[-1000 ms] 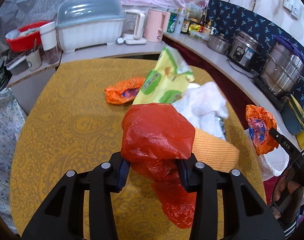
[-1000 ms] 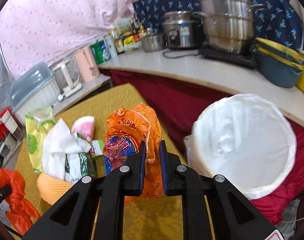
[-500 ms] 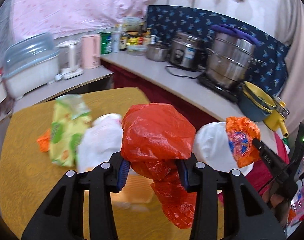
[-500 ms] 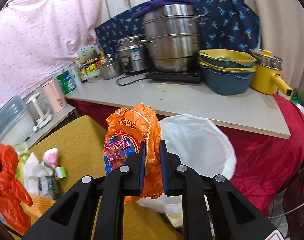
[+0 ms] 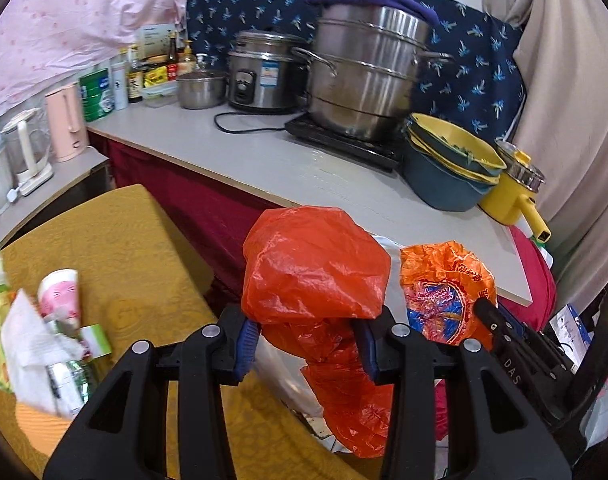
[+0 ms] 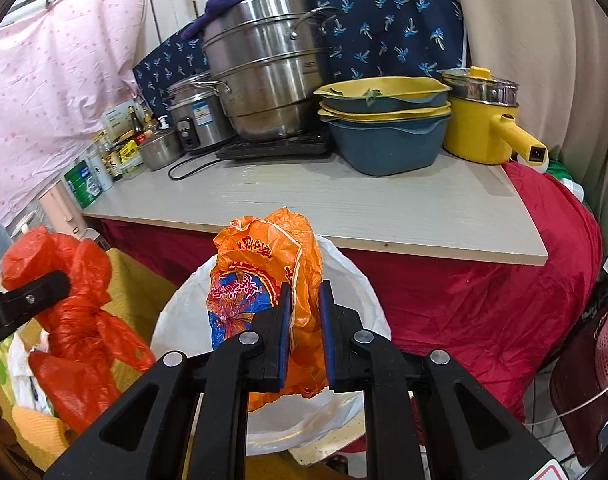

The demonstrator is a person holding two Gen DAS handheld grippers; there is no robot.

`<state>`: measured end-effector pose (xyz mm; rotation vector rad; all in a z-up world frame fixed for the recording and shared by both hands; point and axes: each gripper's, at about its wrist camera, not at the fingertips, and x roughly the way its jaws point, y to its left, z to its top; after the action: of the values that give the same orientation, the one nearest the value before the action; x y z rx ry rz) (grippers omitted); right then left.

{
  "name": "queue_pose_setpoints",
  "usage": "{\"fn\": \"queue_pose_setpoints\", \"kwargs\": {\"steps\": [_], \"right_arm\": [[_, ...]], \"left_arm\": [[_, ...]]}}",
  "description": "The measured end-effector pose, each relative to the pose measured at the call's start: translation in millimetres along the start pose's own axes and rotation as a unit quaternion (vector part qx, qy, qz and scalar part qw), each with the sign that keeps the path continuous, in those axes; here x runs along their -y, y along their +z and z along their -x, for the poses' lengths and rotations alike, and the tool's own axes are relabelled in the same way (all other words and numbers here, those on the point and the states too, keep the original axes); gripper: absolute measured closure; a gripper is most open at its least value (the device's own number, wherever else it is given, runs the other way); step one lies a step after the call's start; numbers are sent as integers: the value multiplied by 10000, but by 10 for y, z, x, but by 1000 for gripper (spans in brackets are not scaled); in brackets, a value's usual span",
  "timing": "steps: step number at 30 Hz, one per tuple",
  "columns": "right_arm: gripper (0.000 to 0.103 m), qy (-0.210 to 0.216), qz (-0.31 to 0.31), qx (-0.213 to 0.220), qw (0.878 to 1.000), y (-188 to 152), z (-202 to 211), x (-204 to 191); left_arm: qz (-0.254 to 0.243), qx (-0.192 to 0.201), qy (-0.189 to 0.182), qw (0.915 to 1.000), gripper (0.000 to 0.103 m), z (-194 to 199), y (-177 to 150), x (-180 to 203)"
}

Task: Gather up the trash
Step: 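Carry both items over the white bin and open both tools to drop them, then return to the table and grasp the orange mesh sleeve with the right tool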

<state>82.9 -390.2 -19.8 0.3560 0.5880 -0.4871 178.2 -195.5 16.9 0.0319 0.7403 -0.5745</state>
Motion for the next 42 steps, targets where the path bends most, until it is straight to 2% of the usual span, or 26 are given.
{"fn": "queue_pose_setpoints", "kwargs": {"steps": [10,13,15,17,19,23,27,31,42], "right_arm": [[89,-89,-81,-171,9998,-65,-325,125],[86,-75,-124,-240,9996,-94,-416,130],[84,-73,-155,-218,9996,-88,-437,123],[77,-53,-209,-187,9996,-73,-442,132],[69,-32,-280,-139,9995,-58,-422,136],[65,20,-283,-94,9996,-27,-370,101],[58,85,-197,-19,9998,-10,-266,-1],[55,170,-139,29,9998,6,-127,-114],[46,556,122,206,9982,-19,348,-603]], "left_arm": [[-99,-334,-98,9993,62,-537,-68,160],[-177,-429,-89,9989,56,-656,-89,190],[-174,-408,-22,9990,44,-688,-106,190],[-140,-372,23,9992,33,-689,-125,177],[-124,-332,57,9994,32,-663,-130,158],[-102,-289,112,9995,31,-582,-118,114],[-27,-170,196,9997,24,-440,-101,54],[-33,-35,301,9995,24,-248,-87,-11],[333,219,588,9975,23,385,-158,-439]]}}
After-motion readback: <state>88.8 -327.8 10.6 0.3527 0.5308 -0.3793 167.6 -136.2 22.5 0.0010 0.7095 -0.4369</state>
